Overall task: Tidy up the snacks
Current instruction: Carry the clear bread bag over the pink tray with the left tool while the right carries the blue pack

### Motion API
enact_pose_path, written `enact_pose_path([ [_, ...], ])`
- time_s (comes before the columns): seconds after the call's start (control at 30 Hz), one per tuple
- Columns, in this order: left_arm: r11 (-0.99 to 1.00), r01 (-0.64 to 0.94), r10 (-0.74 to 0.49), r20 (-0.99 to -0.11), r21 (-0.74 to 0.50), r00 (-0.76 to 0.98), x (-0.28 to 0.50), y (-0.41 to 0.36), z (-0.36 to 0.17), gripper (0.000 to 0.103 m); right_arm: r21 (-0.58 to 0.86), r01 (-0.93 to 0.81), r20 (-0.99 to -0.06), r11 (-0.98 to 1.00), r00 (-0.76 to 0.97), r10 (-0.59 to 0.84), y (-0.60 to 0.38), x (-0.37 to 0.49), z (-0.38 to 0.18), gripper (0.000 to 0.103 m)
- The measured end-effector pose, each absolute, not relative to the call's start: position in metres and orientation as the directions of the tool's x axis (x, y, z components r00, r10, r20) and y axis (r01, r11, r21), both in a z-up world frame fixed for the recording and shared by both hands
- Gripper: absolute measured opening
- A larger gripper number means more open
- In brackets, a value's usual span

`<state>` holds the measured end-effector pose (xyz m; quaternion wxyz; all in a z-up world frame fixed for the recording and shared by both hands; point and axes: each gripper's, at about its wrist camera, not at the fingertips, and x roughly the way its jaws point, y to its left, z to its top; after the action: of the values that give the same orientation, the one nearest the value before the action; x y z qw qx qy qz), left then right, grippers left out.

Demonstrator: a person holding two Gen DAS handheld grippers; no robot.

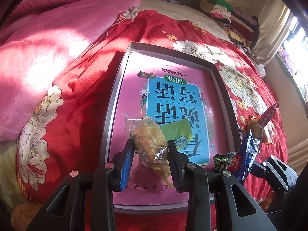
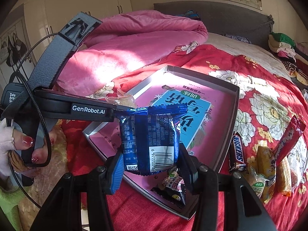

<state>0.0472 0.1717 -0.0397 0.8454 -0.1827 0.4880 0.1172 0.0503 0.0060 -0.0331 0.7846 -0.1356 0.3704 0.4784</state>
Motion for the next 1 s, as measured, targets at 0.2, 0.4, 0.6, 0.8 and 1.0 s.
enact_pose_path([
  [0.2, 0.901, -0.385, 0.019, -0.87, -0.198, 0.492, 0.046, 0.174, -0.041, 0.036, 0.128, -0.853, -0.729, 0.506, 0.265, 0.631, 0.008, 0.051, -0.041, 0.051],
  [0.4, 0.9, -0.385, 0.017, -0.867, -0.203, 0.497, 0.045, 0.174, -0.039, 0.036, 0.097, -0.862, -0.749, 0.497, 0.265, 0.607, 0.013, 0.047, -0.052, 0.051],
  [0.6, 0.898, -0.387, 0.007, -0.871, -0.212, 0.492, 0.041, 0.175, -0.037, 0.036, 0.062, -0.876, -0.752, 0.478, 0.274, 0.6, 0.018, 0.042, -0.054, 0.051],
  [0.8, 0.895, -0.391, -0.007, -0.88, -0.217, 0.474, 0.038, 0.174, -0.04, 0.036, 0.057, -0.888, -0.753, 0.456, 0.262, 0.604, 0.022, 0.04, -0.056, 0.051],
  [1.0, 0.905, -0.37, -0.015, -0.887, -0.208, 0.462, 0.04, 0.165, -0.043, 0.036, 0.043, -0.885, -0.759, 0.464, 0.273, 0.591, 0.023, 0.041, -0.057, 0.051],
])
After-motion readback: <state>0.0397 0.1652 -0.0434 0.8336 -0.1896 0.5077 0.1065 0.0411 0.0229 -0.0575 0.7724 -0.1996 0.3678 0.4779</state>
